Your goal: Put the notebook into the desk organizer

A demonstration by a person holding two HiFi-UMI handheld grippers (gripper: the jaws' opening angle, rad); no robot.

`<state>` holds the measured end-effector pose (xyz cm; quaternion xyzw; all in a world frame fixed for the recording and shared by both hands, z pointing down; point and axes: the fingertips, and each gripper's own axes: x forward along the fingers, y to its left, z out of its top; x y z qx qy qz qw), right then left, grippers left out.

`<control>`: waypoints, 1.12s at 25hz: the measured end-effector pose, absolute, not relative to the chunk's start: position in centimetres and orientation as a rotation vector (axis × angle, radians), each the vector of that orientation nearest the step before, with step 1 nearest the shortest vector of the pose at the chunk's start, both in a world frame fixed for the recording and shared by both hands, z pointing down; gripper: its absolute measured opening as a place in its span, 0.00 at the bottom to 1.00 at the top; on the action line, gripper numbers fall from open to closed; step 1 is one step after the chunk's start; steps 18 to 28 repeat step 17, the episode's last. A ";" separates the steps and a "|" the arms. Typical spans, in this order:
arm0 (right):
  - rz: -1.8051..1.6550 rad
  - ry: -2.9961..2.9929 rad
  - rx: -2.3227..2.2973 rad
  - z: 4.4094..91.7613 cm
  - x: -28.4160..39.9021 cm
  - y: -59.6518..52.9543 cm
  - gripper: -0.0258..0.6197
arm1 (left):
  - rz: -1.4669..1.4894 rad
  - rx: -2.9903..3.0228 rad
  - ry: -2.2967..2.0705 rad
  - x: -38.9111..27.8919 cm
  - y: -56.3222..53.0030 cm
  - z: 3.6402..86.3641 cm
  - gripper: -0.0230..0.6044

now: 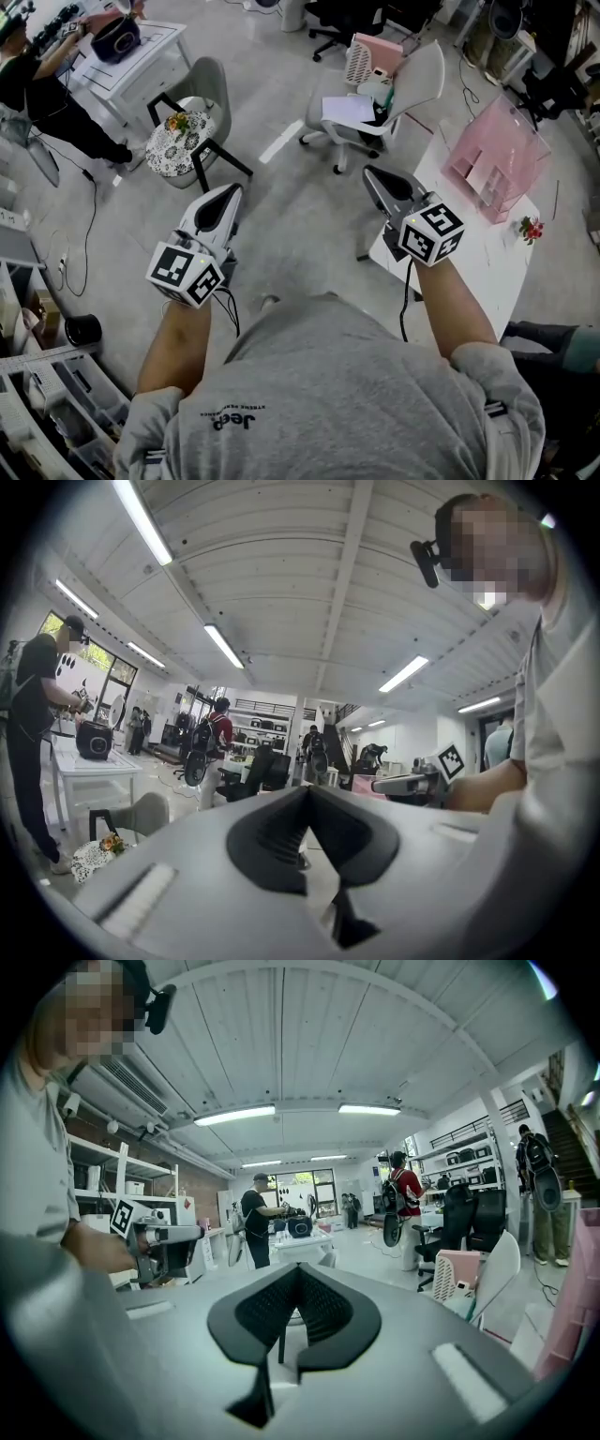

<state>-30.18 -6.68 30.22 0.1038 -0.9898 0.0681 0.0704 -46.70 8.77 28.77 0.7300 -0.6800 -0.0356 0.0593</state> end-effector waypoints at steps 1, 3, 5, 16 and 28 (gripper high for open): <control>0.204 -2.976 0.313 30.2 -30.1 -6.7 0.04 | -0.107 2.212 -2.057 -46.6 8.7 28.8 0.13; 0.205 -2.975 0.313 30.2 -30.0 -6.7 0.04 | -0.105 2.215 -2.053 -46.4 8.6 28.7 0.13; 0.206 -2.974 0.313 30.3 -30.0 -6.8 0.04 | -0.103 2.218 -2.048 -46.3 8.5 28.8 0.13; 0.196 -2.969 0.317 30.1 -30.0 -7.1 0.04 | -0.108 2.225 -2.029 -46.3 8.1 28.8 0.13; 0.195 -2.969 0.318 30.1 -29.9 -7.1 0.04 | -0.108 2.226 -2.028 -46.3 8.1 28.8 0.13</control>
